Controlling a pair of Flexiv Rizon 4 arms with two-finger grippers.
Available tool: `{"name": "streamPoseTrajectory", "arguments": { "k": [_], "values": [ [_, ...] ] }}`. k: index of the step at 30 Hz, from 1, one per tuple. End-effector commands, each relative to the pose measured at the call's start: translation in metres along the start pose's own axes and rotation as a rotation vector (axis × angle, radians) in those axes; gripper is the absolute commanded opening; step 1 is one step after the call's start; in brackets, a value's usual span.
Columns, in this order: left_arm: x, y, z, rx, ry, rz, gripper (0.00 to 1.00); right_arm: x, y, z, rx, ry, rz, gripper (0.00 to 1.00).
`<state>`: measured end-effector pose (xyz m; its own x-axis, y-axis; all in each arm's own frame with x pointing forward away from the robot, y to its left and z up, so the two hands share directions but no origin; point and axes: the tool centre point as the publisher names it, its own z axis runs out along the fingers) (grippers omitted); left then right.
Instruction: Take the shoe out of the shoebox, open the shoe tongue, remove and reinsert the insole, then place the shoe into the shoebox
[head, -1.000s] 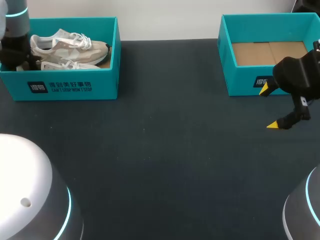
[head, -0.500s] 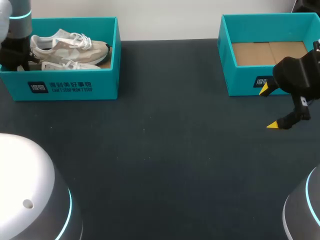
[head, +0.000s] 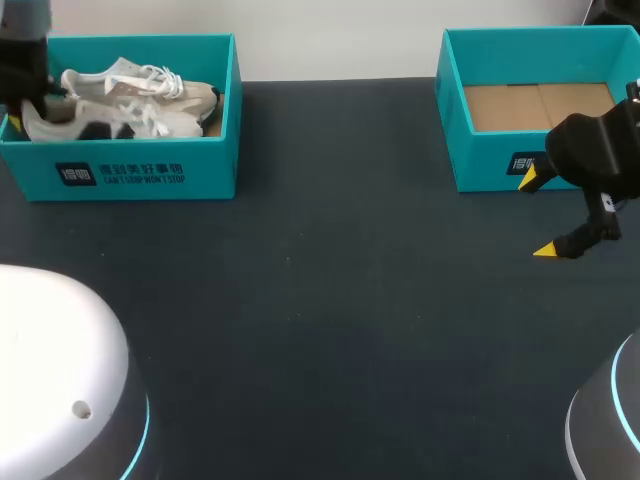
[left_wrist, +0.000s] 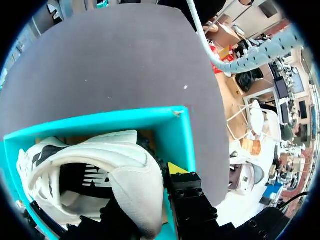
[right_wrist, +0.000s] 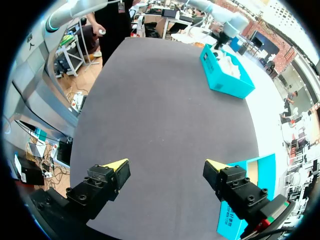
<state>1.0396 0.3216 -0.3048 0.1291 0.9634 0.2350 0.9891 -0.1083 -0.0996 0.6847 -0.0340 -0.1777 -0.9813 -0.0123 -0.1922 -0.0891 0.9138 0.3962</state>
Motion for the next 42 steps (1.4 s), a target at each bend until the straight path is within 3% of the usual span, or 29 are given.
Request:
{"name": "streamPoseTrajectory", "arguments": {
  "k": [1, 5, 14, 32, 38, 42],
  "values": [
    [0.013, -0.007, -0.046, 0.008, -0.017, 0.012, 0.0, -0.002, 0.001, 0.002, 0.003, 0.003, 0.0, 1.0],
    [0.021, -0.005, -0.071, 0.034, -0.036, 0.025, 0.0, -0.002, 0.001, 0.002, 0.003, 0.003, 0.0, 1.0],
    [0.031, -0.011, -0.109, 0.012, -0.008, -0.028, 0.0, -0.002, 0.001, 0.002, 0.003, 0.003, 0.0, 1.0],
    [0.032, -0.012, -0.113, -0.005, -0.014, -0.035, 0.0, -0.002, 0.001, 0.002, 0.003, 0.003, 0.0, 1.0],
    [0.017, -0.056, -0.124, -0.029, -0.11, -0.1, 0.0, -0.002, 0.001, 0.002, 0.003, 0.003, 0.0, 1.0],
    [-0.001, -0.079, -0.137, -0.042, -0.085, -0.126, 0.0, -0.002, 0.001, 0.002, 0.003, 0.003, 0.0, 1.0]
  ]
}}
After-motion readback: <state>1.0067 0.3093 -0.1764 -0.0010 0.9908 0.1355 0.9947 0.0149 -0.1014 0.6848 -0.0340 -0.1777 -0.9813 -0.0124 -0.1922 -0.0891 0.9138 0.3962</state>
